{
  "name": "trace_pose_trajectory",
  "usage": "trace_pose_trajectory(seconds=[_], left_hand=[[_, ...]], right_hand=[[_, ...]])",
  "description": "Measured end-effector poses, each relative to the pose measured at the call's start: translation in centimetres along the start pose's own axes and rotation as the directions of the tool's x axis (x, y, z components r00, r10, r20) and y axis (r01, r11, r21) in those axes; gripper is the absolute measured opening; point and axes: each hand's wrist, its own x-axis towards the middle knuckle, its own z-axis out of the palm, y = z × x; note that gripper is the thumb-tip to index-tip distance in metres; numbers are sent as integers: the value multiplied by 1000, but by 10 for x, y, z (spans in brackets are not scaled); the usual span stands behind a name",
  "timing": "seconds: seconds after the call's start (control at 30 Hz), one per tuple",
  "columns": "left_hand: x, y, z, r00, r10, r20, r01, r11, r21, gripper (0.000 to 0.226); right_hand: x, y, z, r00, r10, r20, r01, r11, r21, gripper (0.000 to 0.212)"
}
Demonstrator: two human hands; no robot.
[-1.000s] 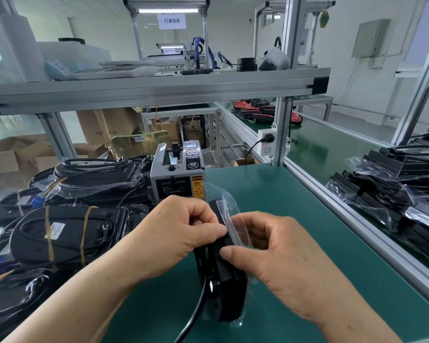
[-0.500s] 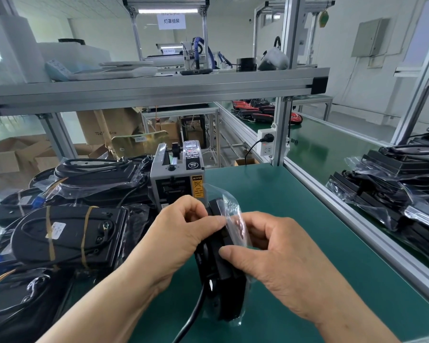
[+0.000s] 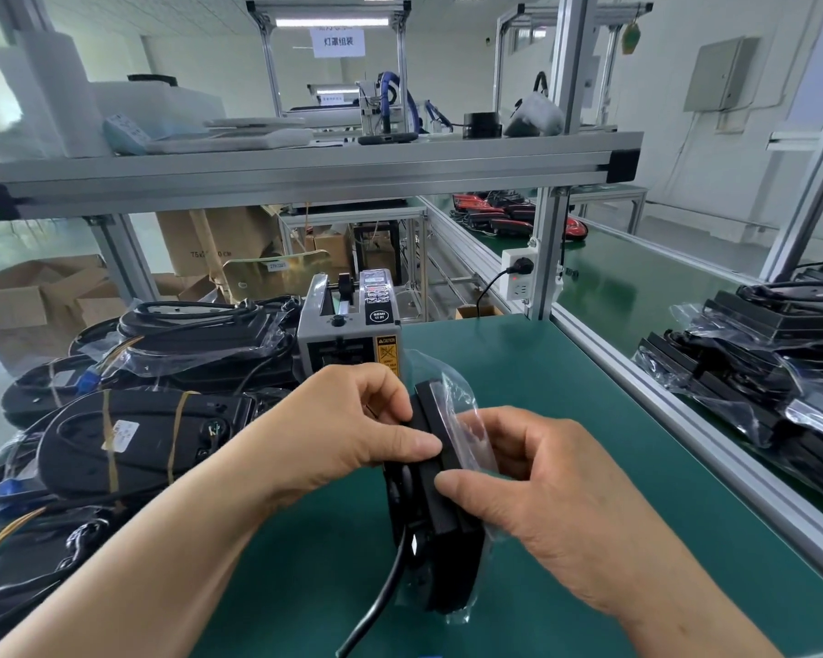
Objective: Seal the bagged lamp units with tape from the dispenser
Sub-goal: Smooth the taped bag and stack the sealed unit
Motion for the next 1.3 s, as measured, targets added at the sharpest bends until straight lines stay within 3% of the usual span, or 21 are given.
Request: trace_pose_trajectory(seconds=[0.13, 0.2, 0.27, 0.33, 0.4, 0.47, 0.6, 0.7, 0.8, 0.93, 1.1, 1.2, 1.3], left_hand=[[1, 5, -11, 999, -11, 47, 0, 974, 226, 52], [0, 3, -8, 1000, -14, -1, 13, 963, 268, 60], [-3, -3, 0, 996, -39, -82, 57, 970, 237, 71], [-7, -8, 7, 992, -64, -104, 72, 995, 75, 72], [-8, -10, 9, 989, 18, -146, -11, 999, 48, 57], [-7, -11, 6, 951, 169, -260, -128, 978, 167, 48], [-4, -20, 12, 863, 412, -294, -313, 891, 328, 53], [-9, -47, 32, 831, 482, -276, -350, 840, 414, 55], [-19, -72, 54, 841, 490, -231, -355, 821, 447, 53], [-27, -87, 68, 811, 507, -292, -361, 827, 432, 55], [-27, -92, 68, 779, 516, -355, -362, 834, 417, 53], [-27, -97, 66, 780, 520, -348, -373, 833, 409, 53], [-29, -101, 65, 778, 523, -348, -376, 831, 410, 53]], right_hand=[[-3, 1, 2, 1000, -13, -5, 13, 1000, 0, 36], [-4, 2, 1, 1000, -14, -5, 14, 1000, 15, 39], [-5, 2, -1, 1000, -29, 11, 29, 998, 50, 34], [-4, 3, -1, 997, -74, 8, 74, 996, 40, 33], [0, 6, 3, 992, -118, -34, 119, 993, 27, 38], [5, 13, 12, 983, -165, -83, 171, 982, 77, 52], [12, 35, 34, 949, -218, -226, 254, 956, 145, 56], [9, 55, 53, 924, -169, -342, 238, 956, 171, 46], [6, 64, 64, 858, -139, -494, 185, 982, 45, 40], [9, 65, 63, 870, -164, -465, 145, 986, -77, 42], [8, 68, 65, 848, -216, -484, 185, 976, -112, 17], [8, 68, 62, 847, -156, -509, 197, 980, 27, 14], [9, 65, 59, 842, 74, -534, 134, 931, 340, 17]])
